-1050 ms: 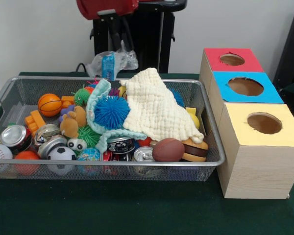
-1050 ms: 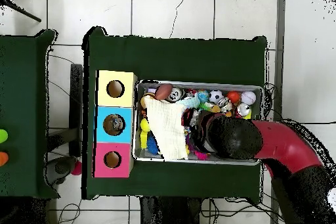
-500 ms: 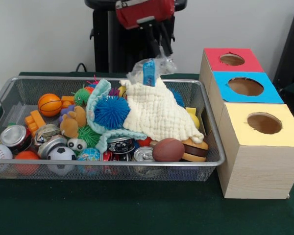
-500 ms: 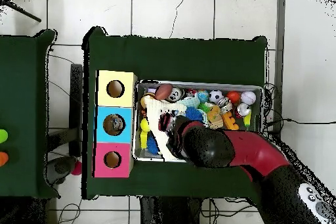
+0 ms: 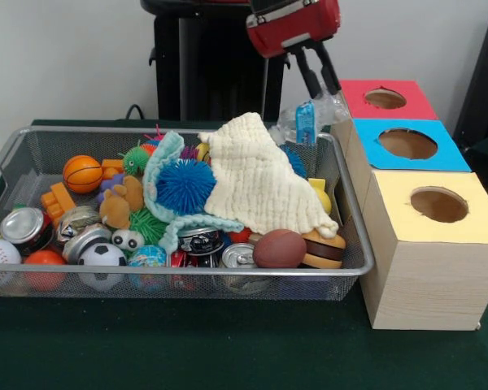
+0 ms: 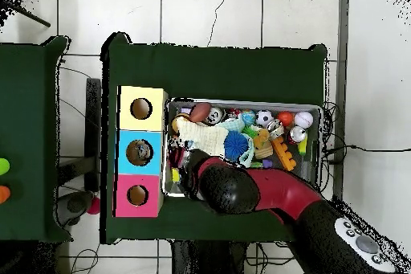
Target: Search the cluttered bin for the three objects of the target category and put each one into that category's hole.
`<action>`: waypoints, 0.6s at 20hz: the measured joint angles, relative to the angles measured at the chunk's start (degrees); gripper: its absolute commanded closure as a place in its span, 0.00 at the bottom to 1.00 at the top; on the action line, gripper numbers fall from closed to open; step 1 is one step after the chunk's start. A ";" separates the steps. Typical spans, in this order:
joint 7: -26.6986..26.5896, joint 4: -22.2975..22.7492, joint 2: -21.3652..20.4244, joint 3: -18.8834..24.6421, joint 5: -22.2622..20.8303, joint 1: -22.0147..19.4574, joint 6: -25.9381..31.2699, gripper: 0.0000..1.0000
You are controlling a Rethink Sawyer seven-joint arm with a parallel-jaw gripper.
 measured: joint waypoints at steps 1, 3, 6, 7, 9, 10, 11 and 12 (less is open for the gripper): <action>0.00 1.14 0.61 0.89 0.92 0.00 -0.61 1.00; 0.01 1.64 0.92 1.31 1.35 0.02 -0.88 1.00; 0.05 2.99 1.81 2.30 2.59 0.17 -1.66 1.00; 0.05 3.31 1.96 2.51 2.79 0.20 -1.80 1.00; 0.05 4.21 2.43 2.99 3.01 0.28 -2.41 1.00; 0.05 4.68 2.69 3.14 3.01 0.35 -2.87 1.00; 0.05 4.92 2.85 3.19 3.00 0.41 -3.20 1.00; 0.05 5.18 3.07 3.22 3.01 0.50 -3.68 1.00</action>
